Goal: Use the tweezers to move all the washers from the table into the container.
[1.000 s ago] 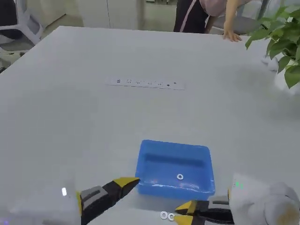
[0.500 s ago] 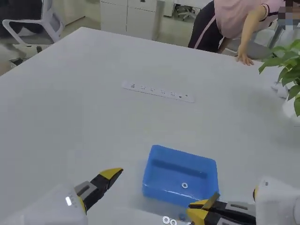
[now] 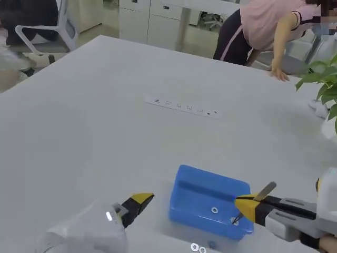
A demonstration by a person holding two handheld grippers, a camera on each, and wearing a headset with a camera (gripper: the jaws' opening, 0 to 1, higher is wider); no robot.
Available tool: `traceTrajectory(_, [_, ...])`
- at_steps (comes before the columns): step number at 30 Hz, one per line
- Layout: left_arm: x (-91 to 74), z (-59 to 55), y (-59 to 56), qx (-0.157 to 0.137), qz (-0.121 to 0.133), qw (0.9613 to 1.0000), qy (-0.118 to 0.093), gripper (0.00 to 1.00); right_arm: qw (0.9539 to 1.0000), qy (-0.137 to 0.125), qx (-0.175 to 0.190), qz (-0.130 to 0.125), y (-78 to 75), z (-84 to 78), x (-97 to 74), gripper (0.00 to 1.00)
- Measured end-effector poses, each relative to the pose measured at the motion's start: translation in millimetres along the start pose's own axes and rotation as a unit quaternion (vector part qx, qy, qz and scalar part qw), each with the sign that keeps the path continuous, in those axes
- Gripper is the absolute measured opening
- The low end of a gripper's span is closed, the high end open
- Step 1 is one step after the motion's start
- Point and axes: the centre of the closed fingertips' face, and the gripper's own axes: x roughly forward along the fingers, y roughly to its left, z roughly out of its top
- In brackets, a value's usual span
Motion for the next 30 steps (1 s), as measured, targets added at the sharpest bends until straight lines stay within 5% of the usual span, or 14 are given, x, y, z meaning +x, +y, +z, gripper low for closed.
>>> traceTrajectory(5, [0.1, -2.8, 0.4, 0.014, 0.005, 0.9999, 0.007, 0.99, 0.9994, 0.006, 0.032, -0.013, -19.3, -5.2, 18.9, 0.04])
traceTrajectory(12, [-0.6, -2.9, 4.2, 0.016, 0.012, 0.9998, 0.008, 0.98, 0.9986, 0.039, 0.025, -0.025, -38.4, -20.4, 41.9, 0.04])
traceTrajectory(30, [0.4, -11.8, 6.0, 0.030, 0.018, 0.9988, 0.033, 0.96, 0.9984, 0.054, 0.006, -0.018, -33.3, -31.3, 55.4, 0.04])
